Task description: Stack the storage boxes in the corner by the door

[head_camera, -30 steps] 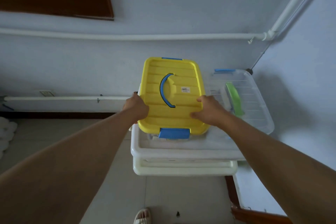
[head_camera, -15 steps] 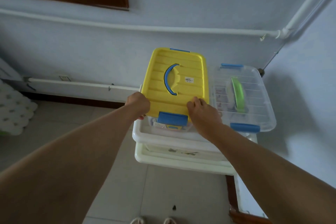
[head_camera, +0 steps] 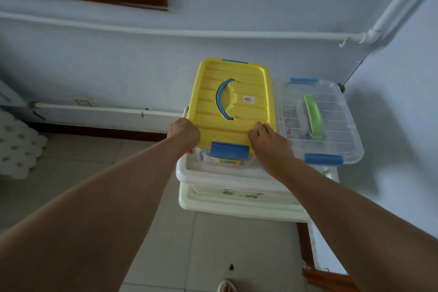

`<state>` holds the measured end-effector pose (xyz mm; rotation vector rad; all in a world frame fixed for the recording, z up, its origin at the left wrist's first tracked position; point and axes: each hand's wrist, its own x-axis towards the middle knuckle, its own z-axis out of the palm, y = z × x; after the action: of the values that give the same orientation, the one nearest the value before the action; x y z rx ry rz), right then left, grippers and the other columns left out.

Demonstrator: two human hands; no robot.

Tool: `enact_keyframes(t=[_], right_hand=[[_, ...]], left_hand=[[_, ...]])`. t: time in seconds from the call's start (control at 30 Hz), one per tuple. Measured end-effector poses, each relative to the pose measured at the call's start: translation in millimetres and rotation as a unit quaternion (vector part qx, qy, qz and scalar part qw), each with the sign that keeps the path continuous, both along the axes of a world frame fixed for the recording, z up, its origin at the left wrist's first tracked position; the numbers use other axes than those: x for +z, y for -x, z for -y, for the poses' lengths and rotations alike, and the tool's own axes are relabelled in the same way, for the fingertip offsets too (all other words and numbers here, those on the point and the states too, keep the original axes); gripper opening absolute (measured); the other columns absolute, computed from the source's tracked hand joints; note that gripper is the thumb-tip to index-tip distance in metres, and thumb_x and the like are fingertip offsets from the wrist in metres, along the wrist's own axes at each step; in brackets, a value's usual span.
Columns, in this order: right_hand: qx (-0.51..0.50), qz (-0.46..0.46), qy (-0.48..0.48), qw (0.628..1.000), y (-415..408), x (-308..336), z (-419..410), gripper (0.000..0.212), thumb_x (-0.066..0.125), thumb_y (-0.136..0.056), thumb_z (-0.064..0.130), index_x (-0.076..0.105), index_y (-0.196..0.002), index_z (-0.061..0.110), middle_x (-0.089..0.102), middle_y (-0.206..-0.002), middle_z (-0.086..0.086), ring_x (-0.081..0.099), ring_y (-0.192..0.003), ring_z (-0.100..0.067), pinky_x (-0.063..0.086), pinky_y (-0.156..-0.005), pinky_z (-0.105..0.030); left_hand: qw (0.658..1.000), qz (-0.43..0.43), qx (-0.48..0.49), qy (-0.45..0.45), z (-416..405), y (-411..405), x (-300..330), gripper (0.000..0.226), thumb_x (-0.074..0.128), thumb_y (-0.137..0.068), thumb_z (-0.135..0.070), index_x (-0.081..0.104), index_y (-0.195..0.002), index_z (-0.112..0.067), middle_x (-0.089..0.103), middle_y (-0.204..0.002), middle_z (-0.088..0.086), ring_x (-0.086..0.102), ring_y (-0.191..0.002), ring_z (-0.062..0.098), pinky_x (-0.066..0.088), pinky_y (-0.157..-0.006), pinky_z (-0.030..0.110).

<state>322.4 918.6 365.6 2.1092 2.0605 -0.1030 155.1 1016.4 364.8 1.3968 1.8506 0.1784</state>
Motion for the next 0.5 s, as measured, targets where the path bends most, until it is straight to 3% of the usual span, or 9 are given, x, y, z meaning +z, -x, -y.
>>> enact_keyframes(t=[0.13, 0.2, 0.3, 0.37, 0.5], right_hand=[[0.003, 0.019, -0.006, 1.0, 1.1, 0.9, 2.4, 0.044, 0.05, -0.092, 0.0, 0.036, -0.134, -0.004, 0.022, -0.153, -0.023, 0.026, -0.141, -0.034, 0.043, -0.099, -0.045], [-0.007, 0.008, -0.002, 1.0, 3.5, 3.5, 4.9, 0.047, 0.05, -0.092, 0.002, 0.033, -0.136, -0.001, 0.025, -0.151, -0.02, 0.031, -0.138, -0.033, 0.042, -0.1, -0.04], [-0.028, -0.02, -0.007, 0.999, 4.3, 4.8, 15.6, 0.053, 0.057, -0.089, 0.007, 0.033, -0.136, 0.001, 0.027, -0.149, -0.017, 0.033, -0.136, -0.03, 0.037, -0.104, -0.037], [-0.041, -0.033, -0.007, 0.999, 5.5, 8.1, 28.4, 0.06, 0.061, -0.087, 0.01, 0.03, -0.139, 0.005, 0.021, -0.154, -0.016, 0.027, -0.14, -0.03, 0.032, -0.11, -0.038], [-0.074, -0.059, -0.011, 0.995, 10.9, 21.2, 60.4, 0.072, 0.058, -0.089, 0.01, 0.017, -0.147, 0.011, 0.017, -0.156, -0.014, 0.023, -0.143, -0.029, 0.029, -0.112, -0.039]], left_hand=[[0.999, -0.024, -0.024, -0.024, 2.9, -0.5, -0.8, 0.025, 0.041, -0.096, -0.012, 0.052, -0.114, 0.002, 0.058, -0.094, 0.018, 0.058, -0.056, 0.026, 0.054, -0.062, 0.035], [0.998, -0.028, -0.035, -0.033, 7.3, 1.2, 2.4, 0.03, 0.044, -0.096, -0.016, 0.049, -0.12, 0.001, 0.06, -0.106, 0.02, 0.065, -0.081, 0.033, 0.051, -0.069, 0.035], [0.994, -0.052, -0.085, -0.04, 18.2, 6.2, 8.3, 0.049, 0.049, -0.094, -0.03, 0.037, -0.132, -0.003, 0.051, -0.128, 0.018, 0.055, -0.113, 0.035, 0.042, -0.075, 0.036], [0.988, -0.074, -0.126, -0.045, 28.8, 11.1, 13.8, 0.057, 0.053, -0.091, -0.033, 0.032, -0.136, -0.004, 0.045, -0.134, 0.017, 0.05, -0.119, 0.034, 0.039, -0.078, 0.037], [0.976, -0.113, -0.174, -0.065, 53.7, 19.6, 22.7, 0.068, 0.058, -0.089, -0.038, 0.027, -0.14, -0.007, 0.035, -0.14, 0.015, 0.039, -0.13, 0.033, 0.039, -0.099, 0.043]])
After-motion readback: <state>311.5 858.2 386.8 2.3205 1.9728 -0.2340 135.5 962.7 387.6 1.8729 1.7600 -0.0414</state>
